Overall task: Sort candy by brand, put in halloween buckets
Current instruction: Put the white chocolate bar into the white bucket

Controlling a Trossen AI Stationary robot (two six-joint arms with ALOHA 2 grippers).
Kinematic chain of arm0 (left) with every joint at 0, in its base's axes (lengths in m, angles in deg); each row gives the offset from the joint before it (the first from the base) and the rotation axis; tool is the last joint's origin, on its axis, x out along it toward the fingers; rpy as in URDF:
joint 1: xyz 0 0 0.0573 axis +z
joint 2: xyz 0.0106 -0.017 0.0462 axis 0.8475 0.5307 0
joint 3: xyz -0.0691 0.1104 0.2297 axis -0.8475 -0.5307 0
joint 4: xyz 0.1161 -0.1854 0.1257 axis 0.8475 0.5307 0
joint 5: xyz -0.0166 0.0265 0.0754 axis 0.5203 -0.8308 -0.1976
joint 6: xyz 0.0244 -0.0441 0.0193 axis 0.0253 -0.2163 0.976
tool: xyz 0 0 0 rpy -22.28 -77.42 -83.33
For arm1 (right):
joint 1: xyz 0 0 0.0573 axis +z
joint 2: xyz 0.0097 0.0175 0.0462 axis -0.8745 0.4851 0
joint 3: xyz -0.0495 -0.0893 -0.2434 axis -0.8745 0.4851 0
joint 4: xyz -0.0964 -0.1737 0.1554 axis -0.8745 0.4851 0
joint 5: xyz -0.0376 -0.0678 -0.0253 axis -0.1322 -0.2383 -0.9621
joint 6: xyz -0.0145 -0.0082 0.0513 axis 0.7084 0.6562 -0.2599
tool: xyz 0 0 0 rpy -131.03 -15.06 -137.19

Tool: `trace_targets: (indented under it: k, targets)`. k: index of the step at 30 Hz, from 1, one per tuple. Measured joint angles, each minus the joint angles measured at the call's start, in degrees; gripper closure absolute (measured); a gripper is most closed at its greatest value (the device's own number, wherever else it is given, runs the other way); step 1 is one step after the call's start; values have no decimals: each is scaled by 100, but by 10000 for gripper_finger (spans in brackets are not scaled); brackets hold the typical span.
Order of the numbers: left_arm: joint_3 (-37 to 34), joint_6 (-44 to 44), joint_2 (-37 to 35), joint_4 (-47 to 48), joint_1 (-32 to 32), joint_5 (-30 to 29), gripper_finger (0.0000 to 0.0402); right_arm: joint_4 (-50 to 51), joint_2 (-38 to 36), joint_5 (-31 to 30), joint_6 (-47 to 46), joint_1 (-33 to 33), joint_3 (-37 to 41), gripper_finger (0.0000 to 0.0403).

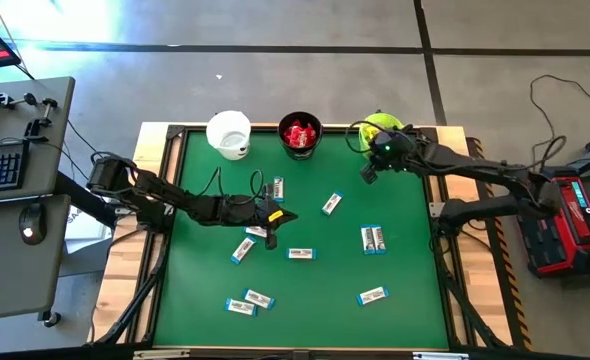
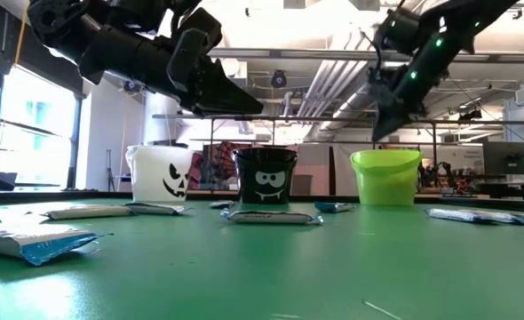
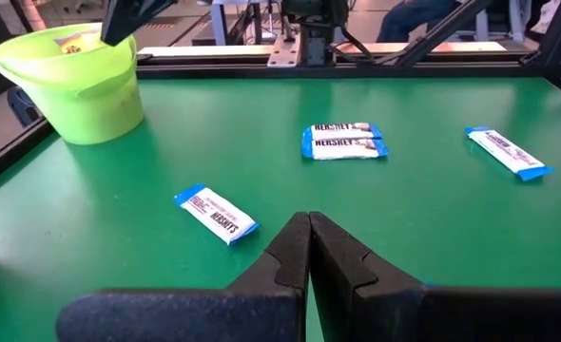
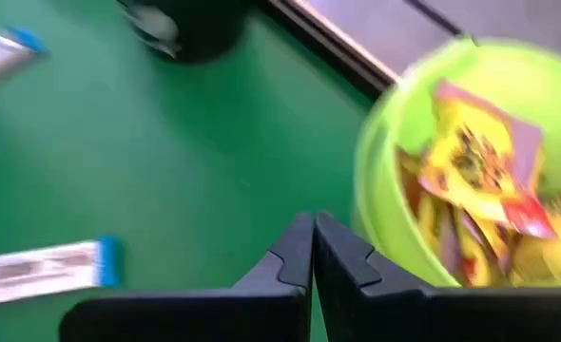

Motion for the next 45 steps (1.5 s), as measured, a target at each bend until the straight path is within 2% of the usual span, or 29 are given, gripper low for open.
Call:
trace_targets:
  k: [9,13,18,24,31,37,42,45]
  targets:
    - [-2,161,-72,55,-129,-42,401,-979,60,-658,-106,1336,0,403]
    - [0,223,-422,427,-237,-122,401,-1584,288,-807,-108,1927,0,403]
    - [0,195,-1057,1533,-457,-151,401,-2230,721,-815,-167,2515,0,403]
    - [0,-340,-1679,3358,-913,-100,401,-2978,1465,-848,-275,3139,0,403]
    - [0,-1605,-1682,4697,-1749,-31,393,-3858,2218,-1104,-280,3823,0,403]
    - [-2,-3412,-1598,5412,-2377,-534,349,-4239,2544,-1397,-456,4263,0,403]
    - [-2,-5046,-1587,6292,-2548,-739,310,-4266,2629,-1606,-555,4485,0,403]
    - [-2,-5546,-1550,6506,-2490,-740,295,-4271,2629,-1647,-538,4553,0,403]
